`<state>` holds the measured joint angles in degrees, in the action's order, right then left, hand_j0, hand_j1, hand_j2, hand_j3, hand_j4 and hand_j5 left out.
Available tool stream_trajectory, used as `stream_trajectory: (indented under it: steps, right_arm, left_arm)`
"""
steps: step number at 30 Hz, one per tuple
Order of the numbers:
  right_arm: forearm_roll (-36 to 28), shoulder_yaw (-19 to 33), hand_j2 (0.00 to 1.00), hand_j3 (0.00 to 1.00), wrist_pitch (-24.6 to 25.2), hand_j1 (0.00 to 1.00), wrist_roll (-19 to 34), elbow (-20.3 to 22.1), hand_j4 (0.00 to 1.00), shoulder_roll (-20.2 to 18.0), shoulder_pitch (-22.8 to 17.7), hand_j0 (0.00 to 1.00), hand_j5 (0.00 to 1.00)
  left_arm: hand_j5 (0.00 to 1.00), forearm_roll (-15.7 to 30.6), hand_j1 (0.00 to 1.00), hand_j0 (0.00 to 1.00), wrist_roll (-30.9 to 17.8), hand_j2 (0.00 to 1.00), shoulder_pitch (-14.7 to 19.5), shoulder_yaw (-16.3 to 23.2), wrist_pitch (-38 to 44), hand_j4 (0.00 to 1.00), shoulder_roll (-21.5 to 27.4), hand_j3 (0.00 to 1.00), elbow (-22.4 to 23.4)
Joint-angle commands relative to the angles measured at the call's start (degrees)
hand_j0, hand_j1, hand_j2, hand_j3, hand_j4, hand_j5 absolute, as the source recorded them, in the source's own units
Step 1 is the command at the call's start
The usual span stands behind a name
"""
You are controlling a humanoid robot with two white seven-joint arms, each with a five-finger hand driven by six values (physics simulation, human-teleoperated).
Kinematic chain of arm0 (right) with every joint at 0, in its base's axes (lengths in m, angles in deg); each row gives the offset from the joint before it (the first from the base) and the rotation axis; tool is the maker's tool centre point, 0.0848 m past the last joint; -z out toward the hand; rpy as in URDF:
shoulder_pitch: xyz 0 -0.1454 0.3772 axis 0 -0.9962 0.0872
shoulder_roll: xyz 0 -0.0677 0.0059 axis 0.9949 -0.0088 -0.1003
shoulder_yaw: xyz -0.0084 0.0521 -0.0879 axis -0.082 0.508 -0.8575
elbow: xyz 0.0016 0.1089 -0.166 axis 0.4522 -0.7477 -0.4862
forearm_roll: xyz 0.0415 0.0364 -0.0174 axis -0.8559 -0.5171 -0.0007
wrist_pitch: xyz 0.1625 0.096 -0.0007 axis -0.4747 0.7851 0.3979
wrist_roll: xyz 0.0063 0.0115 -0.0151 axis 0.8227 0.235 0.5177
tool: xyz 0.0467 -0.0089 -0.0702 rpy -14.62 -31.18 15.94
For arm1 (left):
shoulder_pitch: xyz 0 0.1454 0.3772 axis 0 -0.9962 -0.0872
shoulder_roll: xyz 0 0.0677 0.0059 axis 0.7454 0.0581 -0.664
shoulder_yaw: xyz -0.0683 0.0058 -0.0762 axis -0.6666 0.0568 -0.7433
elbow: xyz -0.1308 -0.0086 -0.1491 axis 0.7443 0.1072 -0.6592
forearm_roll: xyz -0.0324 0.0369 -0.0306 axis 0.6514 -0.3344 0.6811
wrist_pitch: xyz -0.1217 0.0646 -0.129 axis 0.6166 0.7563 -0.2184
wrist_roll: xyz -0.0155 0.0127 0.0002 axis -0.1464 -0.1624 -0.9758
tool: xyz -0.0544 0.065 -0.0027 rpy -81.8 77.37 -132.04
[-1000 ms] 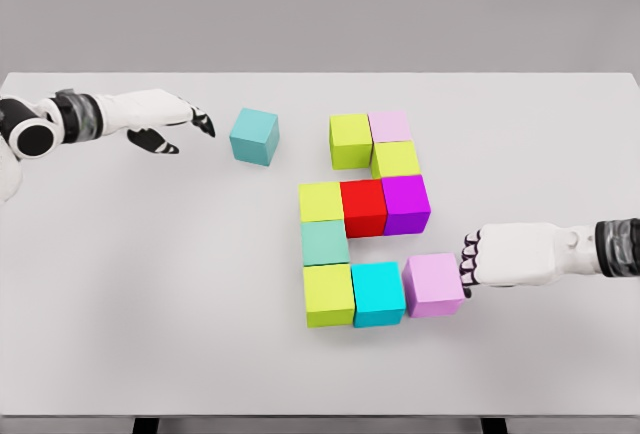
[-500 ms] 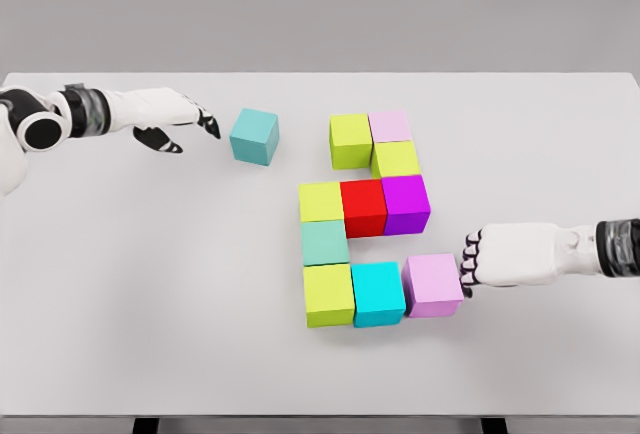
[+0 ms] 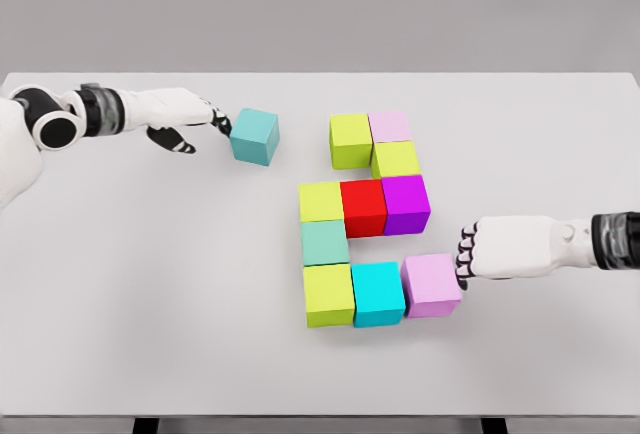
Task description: Assemble the squares on the desktop into the number 2
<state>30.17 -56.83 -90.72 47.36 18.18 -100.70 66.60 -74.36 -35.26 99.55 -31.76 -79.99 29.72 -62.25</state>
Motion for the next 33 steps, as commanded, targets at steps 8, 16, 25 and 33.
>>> stream_trajectory:
  steps: [8,16,25,33]
  right_arm:
    - [-0.3,0.1,0.54,0.54,0.0,0.54,0.0,0.3,0.54,0.4,-0.1,0.54,0.54]
    - [-0.3,0.1,0.54,0.54,0.0,0.54,0.0,-0.1,0.54,0.3,-0.1,0.54,0.54]
    - [-0.3,0.3,0.54,0.54,0.0,0.54,0.0,-1.9,0.54,1.3,-0.1,0.54,0.54]
    - [-0.5,0.3,0.54,0.54,0.0,0.54,0.0,-1.4,0.54,1.4,-0.1,0.54,0.54]
  left_arm:
    - [0.72,0.3,0.72,0.72,0.0,0.72,0.0,0.1,0.1,0.72,0.1,0.72,-2.5]
    - [0.72,0.3,0.72,0.72,0.0,0.72,0.0,0.8,0.1,0.72,0.4,0.72,-4.3]
    - [0.72,0.3,0.72,0.72,0.0,0.72,-0.1,0.8,0.1,0.72,0.3,0.72,-4.8]
    - [0.72,0.3,0.72,0.72,-0.1,0.72,-0.2,0.8,0.1,0.72,0.2,0.72,-5.9]
